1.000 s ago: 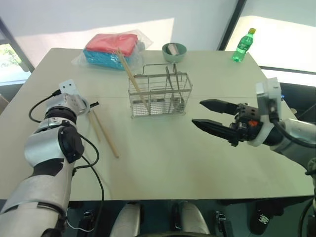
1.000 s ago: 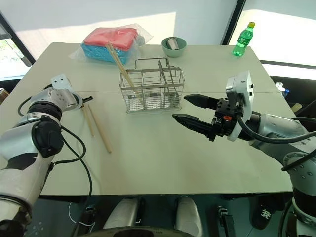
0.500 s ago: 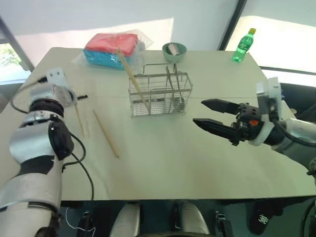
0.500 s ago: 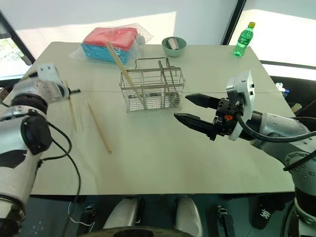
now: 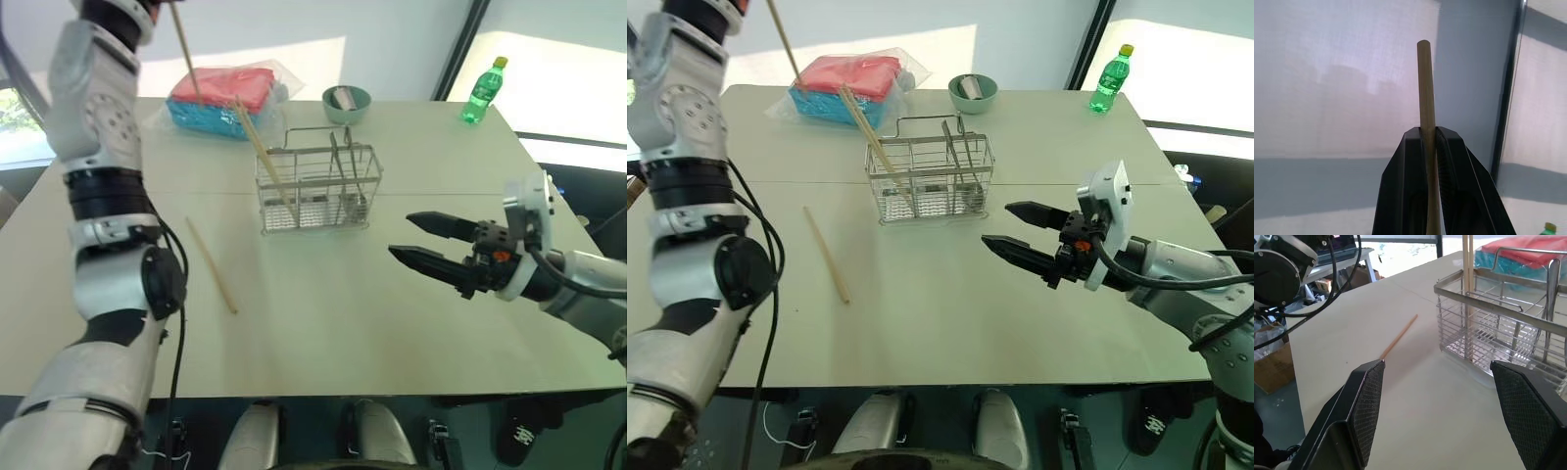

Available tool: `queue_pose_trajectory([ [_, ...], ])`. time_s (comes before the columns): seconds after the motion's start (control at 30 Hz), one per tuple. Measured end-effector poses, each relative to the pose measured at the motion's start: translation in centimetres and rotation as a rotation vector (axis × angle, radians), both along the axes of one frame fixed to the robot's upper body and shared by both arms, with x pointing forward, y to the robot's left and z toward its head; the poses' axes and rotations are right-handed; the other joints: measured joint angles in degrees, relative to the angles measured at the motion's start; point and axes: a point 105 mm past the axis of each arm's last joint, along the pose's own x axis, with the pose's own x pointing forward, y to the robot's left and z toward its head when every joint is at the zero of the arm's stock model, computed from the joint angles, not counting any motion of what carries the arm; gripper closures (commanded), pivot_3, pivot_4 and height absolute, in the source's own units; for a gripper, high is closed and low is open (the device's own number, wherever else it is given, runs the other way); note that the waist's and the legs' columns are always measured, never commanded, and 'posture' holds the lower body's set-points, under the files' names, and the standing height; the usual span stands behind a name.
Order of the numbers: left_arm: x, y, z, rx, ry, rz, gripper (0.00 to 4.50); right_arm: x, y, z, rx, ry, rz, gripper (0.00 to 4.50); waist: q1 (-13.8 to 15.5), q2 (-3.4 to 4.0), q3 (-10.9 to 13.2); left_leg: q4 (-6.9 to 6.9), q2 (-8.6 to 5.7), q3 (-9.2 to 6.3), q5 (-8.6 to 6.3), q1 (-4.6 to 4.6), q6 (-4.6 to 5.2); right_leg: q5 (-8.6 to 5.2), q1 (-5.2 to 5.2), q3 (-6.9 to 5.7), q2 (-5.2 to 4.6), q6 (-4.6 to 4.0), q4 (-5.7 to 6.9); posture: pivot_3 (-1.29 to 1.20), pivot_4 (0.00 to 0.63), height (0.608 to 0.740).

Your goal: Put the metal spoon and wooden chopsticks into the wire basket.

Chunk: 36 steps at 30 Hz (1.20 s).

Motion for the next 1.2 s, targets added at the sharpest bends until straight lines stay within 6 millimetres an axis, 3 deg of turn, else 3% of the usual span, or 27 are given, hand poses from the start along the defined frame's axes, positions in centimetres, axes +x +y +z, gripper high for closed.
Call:
queue_pose_trajectory([
  [0.3, 0.4, -4.3, -3.7, -0.011, 0.063, -0.124, 4.47, -0.5, -0.3, -0.6, 0.022, 0.012, -0.053, 0.92, 0.3, 0.0, 0.0, 0.06, -0.01, -0.03, -0.03, -0.04, 0.07, 0.0, 0.05, 0.0, 0.07, -0.01, -0.05, 0.0, 0.15, 0.667],
  [0.6, 0.4, -7.7, -5.1, 0.118, 0.026, -0.139, 4.47, -0.6, -0.3, -0.5, 0.049, 0.004, -0.087, 0.92, 0.0, 0.05, 0.0, 0.05, -0.01, -0.01, -0.06, -0.02, 0.13, 0.0, 0.06, 0.01, 0.1, -0.01, -0.06, 0.0, 0.15, 0.667],
  [0.73, 1.1, -9.1, -8.7, 0.195, 0.057, -0.134, 4.47, -0.4, -0.3, 0.1, 0.068, -0.012, -0.095, 0.92, 0.0, 0.11, -0.1, 0.06, 0.0, -0.02, -0.06, -0.01, 0.14, 0.0, 0.07, 0.01, 0.1, -0.02, -0.06, 0.0, 0.15, 0.667],
  [0.83, 1.8, -9.7, -12.1, 0.214, 0.137, -0.135, 3.41, -0.2, -0.4, 0.4, 0.074, -0.02, -0.105, 0.92, 0.1, 0.09, 0.0, 0.07, 0.0, -0.03, -0.06, -0.05, 0.15, 0.0, 0.04, 0.0, 0.1, -0.02, -0.06, 0.0, 0.15, 0.667],
  [0.9, 2.1, -9.8, -13.2, 0.202, 0.165, -0.133, 2.44, -0.1, -0.5, 0.4, 0.075, -0.021, -0.11, 0.92, 0.1, 0.09, 0.0, 0.07, 0.0, -0.03, -0.07, -0.08, 0.17, -0.01, 0.02, 0.0, 0.1, -0.02, -0.07, 0.0, 0.15, 0.667],
  [1.03, 1.7, -9.5, -12.3, 0.176, 0.139, -0.119, 0.37, -0.1, -0.5, 0.5, 0.073, -0.021, -0.108, 0.92, 0.1, 0.1, 0.0, 0.07, 0.0, -0.02, -0.11, -0.07, 0.24, -0.01, 0.04, 0.01, 0.1, -0.02, -0.09, 0.0, 0.15, 0.667],
  [1.07, 1.6, -9.3, -11.9, 0.166, 0.133, -0.118, 0.04, 0.0, -0.5, 0.5, 0.073, -0.019, -0.108, 0.92, 0.1, 0.1, 0.0, 0.07, 0.0, -0.02, -0.11, -0.07, 0.24, 0.0, 0.04, 0.0, 0.1, -0.02, -0.09, 0.0, 0.15, 0.667],
  [1.2, 0.7, -8.0, -9.7, 0.139, 0.111, -0.103, 0.04, 0.3, -0.6, 0.5, 0.076, -0.015, -0.105, 0.92, -0.1, 0.11, 0.0, 0.06, 0.01, -0.03, -0.11, -0.04, 0.24, -0.01, 0.04, 0.01, 0.12, -0.02, -0.08, 0.0, 0.15, 0.667],
])
